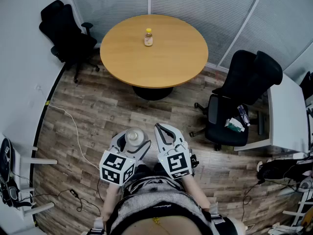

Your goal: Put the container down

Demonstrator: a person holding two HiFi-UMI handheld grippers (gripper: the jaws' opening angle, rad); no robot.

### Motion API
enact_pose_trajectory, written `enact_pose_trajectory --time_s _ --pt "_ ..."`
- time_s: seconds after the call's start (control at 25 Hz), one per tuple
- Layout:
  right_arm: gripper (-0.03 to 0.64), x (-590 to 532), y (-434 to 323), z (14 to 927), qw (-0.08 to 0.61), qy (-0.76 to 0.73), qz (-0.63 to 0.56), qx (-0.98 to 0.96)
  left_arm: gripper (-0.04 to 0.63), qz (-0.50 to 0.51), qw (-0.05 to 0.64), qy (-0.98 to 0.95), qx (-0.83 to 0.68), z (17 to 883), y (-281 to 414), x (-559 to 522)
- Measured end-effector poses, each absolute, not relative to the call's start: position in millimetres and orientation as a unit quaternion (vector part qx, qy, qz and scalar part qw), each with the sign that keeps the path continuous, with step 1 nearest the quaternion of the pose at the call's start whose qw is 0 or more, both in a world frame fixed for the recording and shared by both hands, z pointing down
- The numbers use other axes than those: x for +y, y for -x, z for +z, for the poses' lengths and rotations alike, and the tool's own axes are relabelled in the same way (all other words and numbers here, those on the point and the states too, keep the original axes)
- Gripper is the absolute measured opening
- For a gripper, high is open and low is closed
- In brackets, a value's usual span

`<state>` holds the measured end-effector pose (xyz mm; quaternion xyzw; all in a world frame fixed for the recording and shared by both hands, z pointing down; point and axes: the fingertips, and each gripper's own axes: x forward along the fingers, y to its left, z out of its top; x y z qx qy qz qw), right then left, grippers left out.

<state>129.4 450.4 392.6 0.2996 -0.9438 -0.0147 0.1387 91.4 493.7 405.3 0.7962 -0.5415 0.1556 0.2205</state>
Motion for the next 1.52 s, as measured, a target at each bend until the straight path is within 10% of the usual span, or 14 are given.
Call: enact_pose_trajectory --time_s 1.52 --pt "0.025 383.9 -141.2 402.3 0.112 -0.317 0.012 -0.942 0.344 0.157 0.234 -0.806 -0.52 423.2 -99.0 429.5"
